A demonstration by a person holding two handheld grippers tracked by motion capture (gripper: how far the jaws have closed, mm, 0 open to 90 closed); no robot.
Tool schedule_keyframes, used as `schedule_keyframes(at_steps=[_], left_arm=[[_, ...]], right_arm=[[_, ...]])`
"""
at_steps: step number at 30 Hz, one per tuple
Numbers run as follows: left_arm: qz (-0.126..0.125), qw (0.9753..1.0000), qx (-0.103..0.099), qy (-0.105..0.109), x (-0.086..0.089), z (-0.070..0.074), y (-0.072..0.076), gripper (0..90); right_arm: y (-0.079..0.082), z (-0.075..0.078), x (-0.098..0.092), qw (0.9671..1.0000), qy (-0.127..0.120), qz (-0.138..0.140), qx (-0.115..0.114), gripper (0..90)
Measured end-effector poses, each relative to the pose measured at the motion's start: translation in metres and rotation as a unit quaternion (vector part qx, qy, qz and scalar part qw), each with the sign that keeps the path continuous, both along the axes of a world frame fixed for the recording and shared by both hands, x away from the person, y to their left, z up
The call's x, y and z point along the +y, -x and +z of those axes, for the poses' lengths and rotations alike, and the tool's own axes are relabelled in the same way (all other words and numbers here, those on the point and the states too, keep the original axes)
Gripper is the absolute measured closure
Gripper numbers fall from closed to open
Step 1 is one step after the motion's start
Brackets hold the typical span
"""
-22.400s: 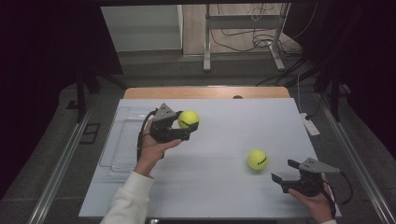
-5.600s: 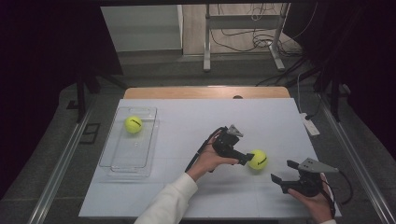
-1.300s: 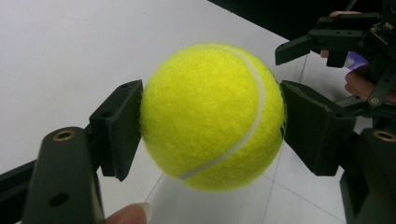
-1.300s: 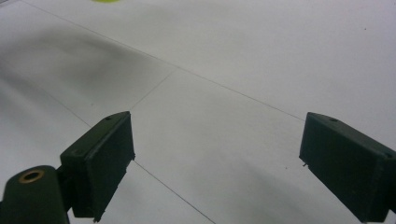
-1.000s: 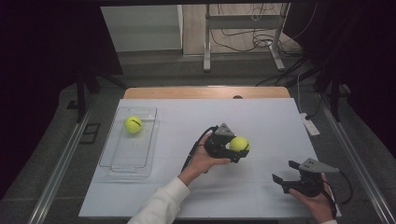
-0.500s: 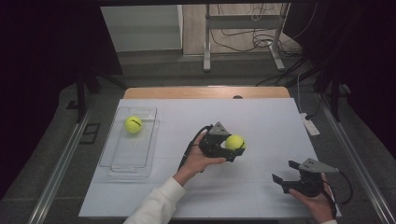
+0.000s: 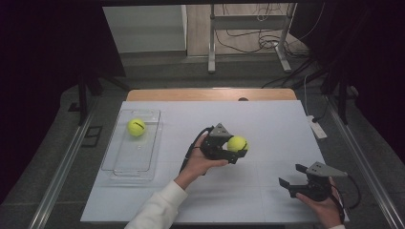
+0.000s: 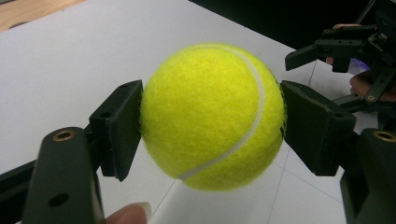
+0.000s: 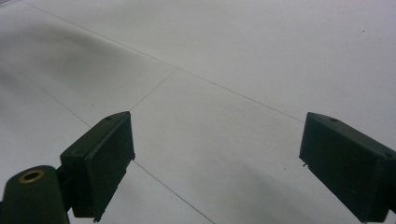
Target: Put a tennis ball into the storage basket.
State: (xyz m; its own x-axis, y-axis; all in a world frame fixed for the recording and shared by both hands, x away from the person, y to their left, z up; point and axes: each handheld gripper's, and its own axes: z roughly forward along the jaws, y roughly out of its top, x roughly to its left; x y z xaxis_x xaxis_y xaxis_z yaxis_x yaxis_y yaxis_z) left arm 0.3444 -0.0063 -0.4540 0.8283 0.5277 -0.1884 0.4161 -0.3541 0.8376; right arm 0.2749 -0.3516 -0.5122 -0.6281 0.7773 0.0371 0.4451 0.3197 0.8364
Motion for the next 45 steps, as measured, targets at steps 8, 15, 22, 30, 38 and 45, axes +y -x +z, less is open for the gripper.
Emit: schedule_keyframes(at_steps=[8, 15, 22, 30, 38, 45], left_arm=[[0.006, 1.0, -0.002, 0.003, 0.007, 0.003, 0.0, 26.4], [0.01, 0.9999, -0.006, 0.006, 0.012, 0.007, 0.0, 26.4], [0.016, 0.9998, -0.004, 0.005, 0.016, 0.006, -0.001, 26.4], [0.03, 0.9995, -0.007, 0.006, 0.027, 0.009, -0.002, 26.4], [0.045, 0.9989, -0.011, 0.009, 0.035, 0.012, -0.002, 26.4], [0.059, 0.998, -0.016, 0.016, 0.044, 0.017, -0.003, 26.4]], right_arm=[[0.0, -0.001, 0.001, 1.0, 0.001, -0.001, 0.002, 10.0], [0.0, 0.0, 0.001, 1.0, 0.0, 0.0, 0.001, 10.0], [-0.001, -0.001, 0.001, 1.0, 0.001, 0.0, 0.002, 10.0], [0.001, 0.0, 0.001, 1.0, 0.001, -0.001, 0.0, 10.0], [0.001, 0.001, 0.001, 1.0, 0.001, -0.001, -0.001, 10.0], [0.001, 0.0, 0.001, 1.0, 0.0, -0.001, 0.0, 10.0]])
